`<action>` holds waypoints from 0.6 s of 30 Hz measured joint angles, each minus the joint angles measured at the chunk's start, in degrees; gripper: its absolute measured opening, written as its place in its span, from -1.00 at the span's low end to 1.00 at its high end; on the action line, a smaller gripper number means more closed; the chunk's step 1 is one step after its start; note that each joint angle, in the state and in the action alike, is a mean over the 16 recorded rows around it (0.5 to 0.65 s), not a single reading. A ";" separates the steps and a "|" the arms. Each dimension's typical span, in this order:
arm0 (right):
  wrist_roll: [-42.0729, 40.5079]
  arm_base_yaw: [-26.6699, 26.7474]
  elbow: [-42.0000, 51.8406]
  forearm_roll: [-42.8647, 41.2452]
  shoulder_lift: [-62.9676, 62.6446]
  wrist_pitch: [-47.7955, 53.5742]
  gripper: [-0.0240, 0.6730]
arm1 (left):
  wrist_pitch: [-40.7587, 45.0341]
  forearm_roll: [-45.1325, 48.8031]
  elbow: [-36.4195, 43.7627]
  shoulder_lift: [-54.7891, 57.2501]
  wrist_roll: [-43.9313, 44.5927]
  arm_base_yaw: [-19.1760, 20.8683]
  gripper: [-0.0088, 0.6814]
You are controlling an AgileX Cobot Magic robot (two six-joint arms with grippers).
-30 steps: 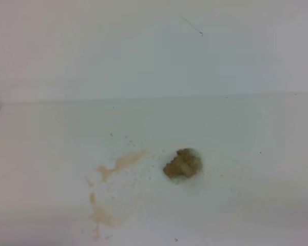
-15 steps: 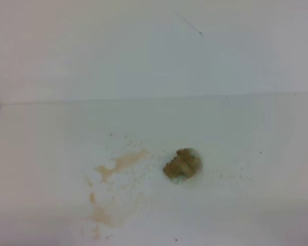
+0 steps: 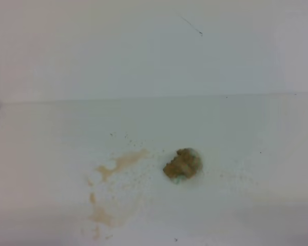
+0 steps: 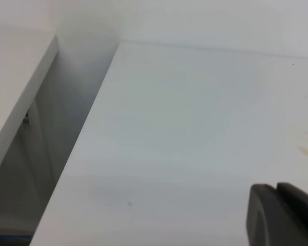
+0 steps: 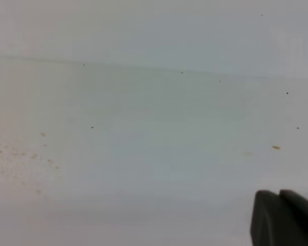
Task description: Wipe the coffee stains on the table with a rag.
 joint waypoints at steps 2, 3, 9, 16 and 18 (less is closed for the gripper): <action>-0.01 0.00 0.00 0.00 0.03 -0.01 -0.93 | 0.00 0.00 0.00 0.00 0.00 0.00 -0.97; -0.01 0.00 0.00 0.00 0.05 -0.01 -0.93 | 0.00 0.00 0.00 0.00 0.00 0.00 -0.97; -0.03 0.00 0.00 0.00 0.14 -0.01 -0.93 | 0.05 0.00 0.00 0.00 0.00 0.00 -0.97; 0.01 0.00 0.00 0.00 0.15 -0.01 -0.93 | 0.05 0.00 0.00 0.00 0.00 0.00 -0.97; 0.03 0.00 0.00 0.00 0.15 -0.01 -0.93 | 0.05 0.00 0.00 0.00 0.00 0.00 -0.97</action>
